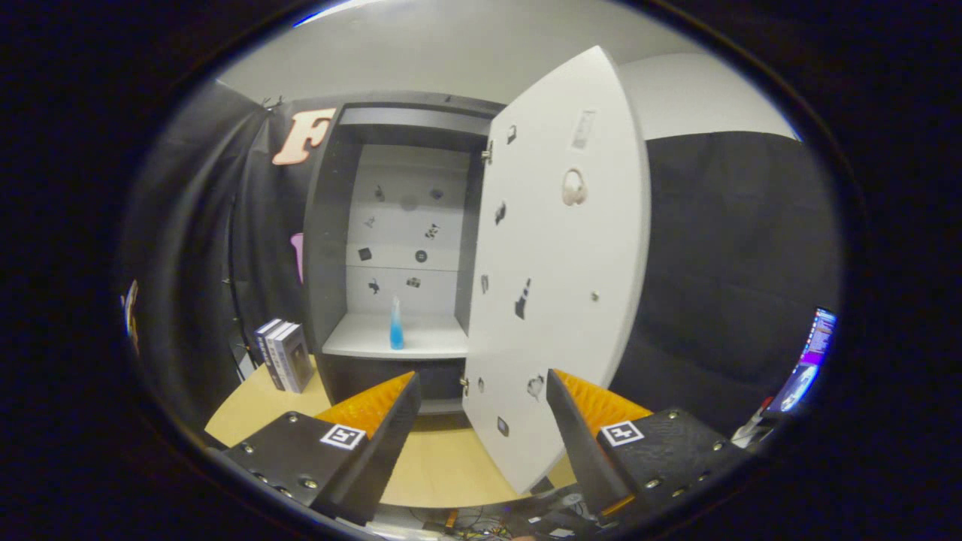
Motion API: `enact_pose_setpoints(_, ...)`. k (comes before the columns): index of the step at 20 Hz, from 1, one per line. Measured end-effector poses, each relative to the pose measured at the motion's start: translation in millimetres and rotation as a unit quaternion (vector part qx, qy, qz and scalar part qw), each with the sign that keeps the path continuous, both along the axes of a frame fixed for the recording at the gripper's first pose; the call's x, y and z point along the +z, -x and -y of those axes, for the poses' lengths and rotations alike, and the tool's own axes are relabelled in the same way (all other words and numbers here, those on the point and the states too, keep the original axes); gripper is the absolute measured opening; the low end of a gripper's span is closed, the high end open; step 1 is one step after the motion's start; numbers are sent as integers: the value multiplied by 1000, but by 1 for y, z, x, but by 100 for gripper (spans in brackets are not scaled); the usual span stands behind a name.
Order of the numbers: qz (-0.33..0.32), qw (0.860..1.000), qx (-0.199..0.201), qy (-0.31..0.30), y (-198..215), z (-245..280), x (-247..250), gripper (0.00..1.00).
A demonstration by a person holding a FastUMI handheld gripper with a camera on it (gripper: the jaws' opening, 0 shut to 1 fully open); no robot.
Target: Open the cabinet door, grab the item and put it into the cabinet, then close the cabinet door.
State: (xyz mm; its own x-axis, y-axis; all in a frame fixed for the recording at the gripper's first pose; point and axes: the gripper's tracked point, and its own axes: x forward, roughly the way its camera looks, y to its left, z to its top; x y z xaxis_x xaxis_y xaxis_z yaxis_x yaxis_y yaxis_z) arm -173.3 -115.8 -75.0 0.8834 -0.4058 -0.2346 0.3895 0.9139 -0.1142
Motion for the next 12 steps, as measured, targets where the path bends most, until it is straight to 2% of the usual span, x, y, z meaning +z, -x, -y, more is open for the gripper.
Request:
enact_pose_setpoints(4,-3,996,-87,1,46,51,0,98)
enact_pose_setpoints(7,6,991,-136,8,69,87,8,98)
enact_pose_setpoints(12,7,979,-203,26,76,144,12,98)
